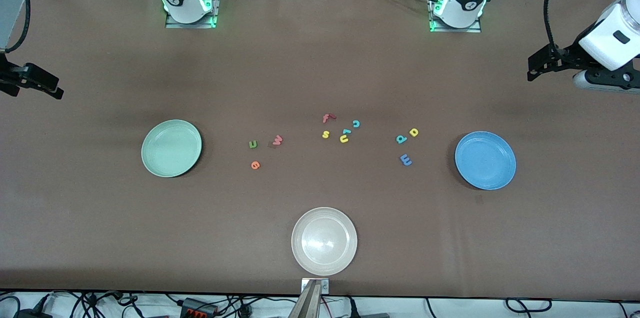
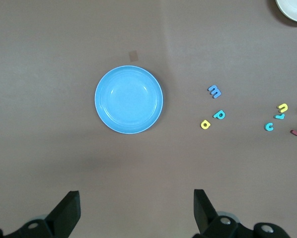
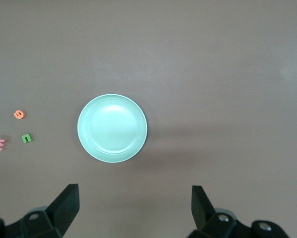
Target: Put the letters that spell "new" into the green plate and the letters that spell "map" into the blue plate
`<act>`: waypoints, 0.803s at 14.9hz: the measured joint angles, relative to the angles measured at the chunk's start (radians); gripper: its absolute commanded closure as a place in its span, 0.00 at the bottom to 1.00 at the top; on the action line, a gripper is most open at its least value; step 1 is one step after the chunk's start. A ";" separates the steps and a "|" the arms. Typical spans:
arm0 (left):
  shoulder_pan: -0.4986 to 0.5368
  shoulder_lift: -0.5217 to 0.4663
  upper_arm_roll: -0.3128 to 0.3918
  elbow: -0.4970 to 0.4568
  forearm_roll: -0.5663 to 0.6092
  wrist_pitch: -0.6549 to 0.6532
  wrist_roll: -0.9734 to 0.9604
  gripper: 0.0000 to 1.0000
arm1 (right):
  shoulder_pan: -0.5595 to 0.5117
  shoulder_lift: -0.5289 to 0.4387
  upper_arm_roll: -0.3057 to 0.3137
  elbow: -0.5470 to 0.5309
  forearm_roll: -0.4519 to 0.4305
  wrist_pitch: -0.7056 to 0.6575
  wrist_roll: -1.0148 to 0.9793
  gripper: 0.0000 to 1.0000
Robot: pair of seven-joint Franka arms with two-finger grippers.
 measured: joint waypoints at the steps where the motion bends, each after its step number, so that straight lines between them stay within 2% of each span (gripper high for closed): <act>1: 0.000 0.000 0.000 0.000 0.000 0.000 0.000 0.00 | 0.000 0.000 0.000 0.000 0.000 0.000 0.000 0.00; 7: 0.000 0.001 0.000 0.000 0.000 -0.002 0.000 0.00 | 0.000 0.001 0.002 0.000 0.000 0.000 0.000 0.00; 12: -0.001 0.037 -0.003 0.001 0.000 -0.086 0.001 0.00 | 0.022 0.039 0.017 -0.012 0.000 0.001 0.000 0.00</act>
